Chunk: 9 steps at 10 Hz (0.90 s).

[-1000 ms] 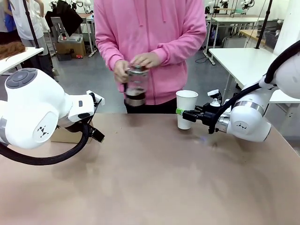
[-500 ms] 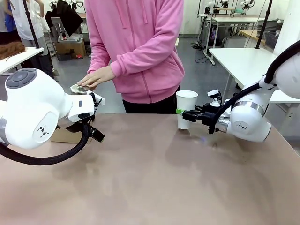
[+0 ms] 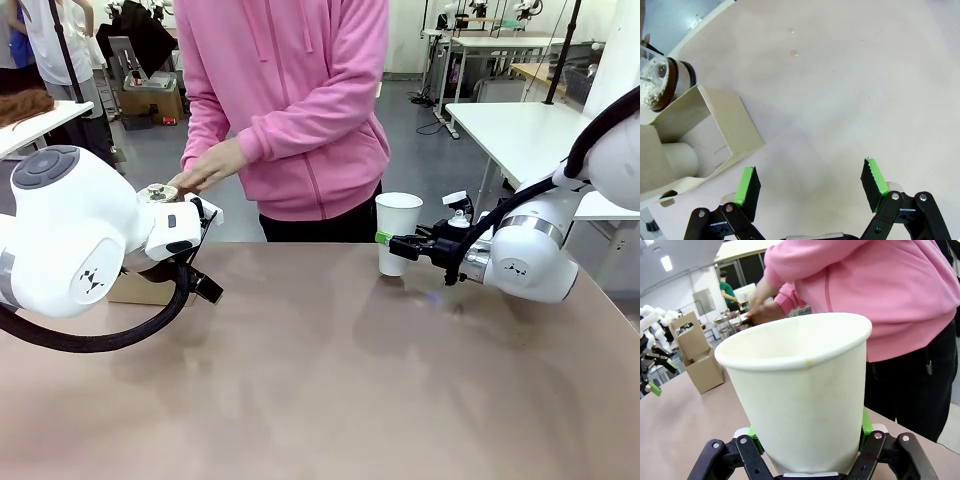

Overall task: Pour a drink into a cup and package it in a carrier.
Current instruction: When a person places the Paper Cup Lid on the 600 ml Paper Cup , lift the 600 ml Paper Cup.

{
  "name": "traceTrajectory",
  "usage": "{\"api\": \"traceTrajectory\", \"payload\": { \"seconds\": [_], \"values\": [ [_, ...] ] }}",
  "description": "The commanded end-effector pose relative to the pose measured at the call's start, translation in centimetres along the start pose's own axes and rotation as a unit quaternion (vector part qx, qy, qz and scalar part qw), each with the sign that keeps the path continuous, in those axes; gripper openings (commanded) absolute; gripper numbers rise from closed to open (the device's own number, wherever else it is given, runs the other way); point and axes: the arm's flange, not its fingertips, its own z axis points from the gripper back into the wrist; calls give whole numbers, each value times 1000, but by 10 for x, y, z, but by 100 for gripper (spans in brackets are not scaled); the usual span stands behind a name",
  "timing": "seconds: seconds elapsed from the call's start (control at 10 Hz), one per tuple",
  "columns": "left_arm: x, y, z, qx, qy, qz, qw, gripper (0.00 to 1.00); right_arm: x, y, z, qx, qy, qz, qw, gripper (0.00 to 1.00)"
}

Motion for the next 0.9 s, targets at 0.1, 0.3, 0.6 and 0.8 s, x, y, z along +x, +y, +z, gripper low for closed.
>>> {"api": "traceTrajectory", "payload": {
  "seconds": [0.1, 0.3, 0.6, 0.8],
  "values": [
    [0, 0, 0, -1, -1, 0, 1000, 100, 2, 2, -3, -4, -1, 0, 1000, 80],
    [0, 0, 0, -1, -1, 0, 1000, 100, 2, 2, -3, -4, -1, 0, 1000, 80],
    [0, 0, 0, -1, -1, 0, 1000, 100, 2, 2, -3, -4, -1, 0, 1000, 80],
    [0, 0, 0, -1, -1, 0, 1000, 100, 2, 2, -3, -4, -1, 0, 1000, 80]
  ]
}}
